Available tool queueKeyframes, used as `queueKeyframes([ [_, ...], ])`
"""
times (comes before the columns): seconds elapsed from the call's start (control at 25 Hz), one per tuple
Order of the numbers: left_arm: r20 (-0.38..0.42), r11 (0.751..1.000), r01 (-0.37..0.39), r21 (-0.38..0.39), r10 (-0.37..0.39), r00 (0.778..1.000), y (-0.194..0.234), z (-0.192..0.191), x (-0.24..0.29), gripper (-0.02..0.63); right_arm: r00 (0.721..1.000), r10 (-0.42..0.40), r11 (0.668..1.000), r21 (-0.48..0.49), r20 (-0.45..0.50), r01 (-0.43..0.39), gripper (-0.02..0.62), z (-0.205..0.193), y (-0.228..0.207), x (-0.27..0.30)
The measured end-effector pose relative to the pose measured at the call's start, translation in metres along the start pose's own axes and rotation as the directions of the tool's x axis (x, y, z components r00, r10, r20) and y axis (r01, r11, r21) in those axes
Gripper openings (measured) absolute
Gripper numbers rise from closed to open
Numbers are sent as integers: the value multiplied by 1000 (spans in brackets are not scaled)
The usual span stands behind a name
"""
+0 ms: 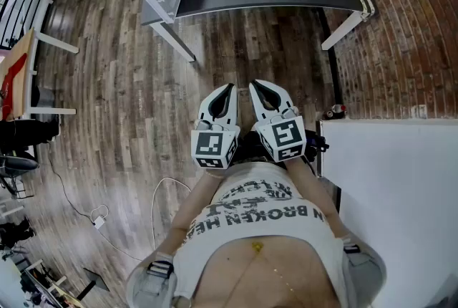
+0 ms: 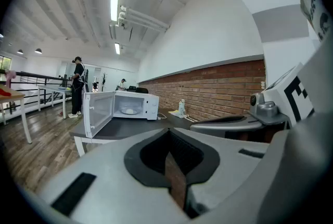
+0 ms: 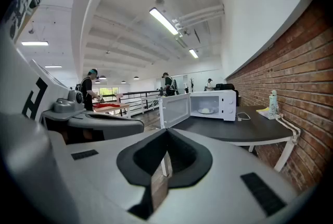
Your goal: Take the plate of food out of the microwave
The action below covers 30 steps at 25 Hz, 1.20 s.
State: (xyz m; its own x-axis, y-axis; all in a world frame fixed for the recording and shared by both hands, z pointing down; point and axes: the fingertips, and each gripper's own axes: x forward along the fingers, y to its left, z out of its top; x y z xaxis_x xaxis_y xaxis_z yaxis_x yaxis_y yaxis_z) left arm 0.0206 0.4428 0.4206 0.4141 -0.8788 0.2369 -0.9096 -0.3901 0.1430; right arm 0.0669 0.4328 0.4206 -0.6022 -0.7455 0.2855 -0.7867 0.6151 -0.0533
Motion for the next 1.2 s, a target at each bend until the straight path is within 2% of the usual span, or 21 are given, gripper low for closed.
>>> queueKeyframes([
  [0.32, 11, 999, -14, -39, 14, 1000, 0, -3, 0, 6, 1000, -3, 993, 119, 23, 0, 9, -6, -16, -5],
  [0.48, 3, 999, -23, -46, 23, 1000, 0, -5, 2, 6, 1000, -16, 996, 83, 24, 14, 9, -6, -24, -3],
  [0.64, 1, 997, -41, -61, 41, 999, 6, -5, 6, 6, 1000, 4, 997, 82, 28, -7, 9, -4, -25, 8],
  [0.76, 5, 997, -48, -64, 48, 999, 18, 0, 13, 6, 1000, 12, 999, 50, 29, -14, 9, 2, -24, 23],
  [0.88, 7, 997, -44, -61, 44, 999, 35, 7, 27, 6, 999, 17, 998, 63, 33, -19, 9, 10, -26, 44],
  [1.2, 19, 998, 34, -50, -33, 999, 89, 34, 95, 6, 999, -39, 998, 51, 25, 38, 9, 33, -57, 116],
])
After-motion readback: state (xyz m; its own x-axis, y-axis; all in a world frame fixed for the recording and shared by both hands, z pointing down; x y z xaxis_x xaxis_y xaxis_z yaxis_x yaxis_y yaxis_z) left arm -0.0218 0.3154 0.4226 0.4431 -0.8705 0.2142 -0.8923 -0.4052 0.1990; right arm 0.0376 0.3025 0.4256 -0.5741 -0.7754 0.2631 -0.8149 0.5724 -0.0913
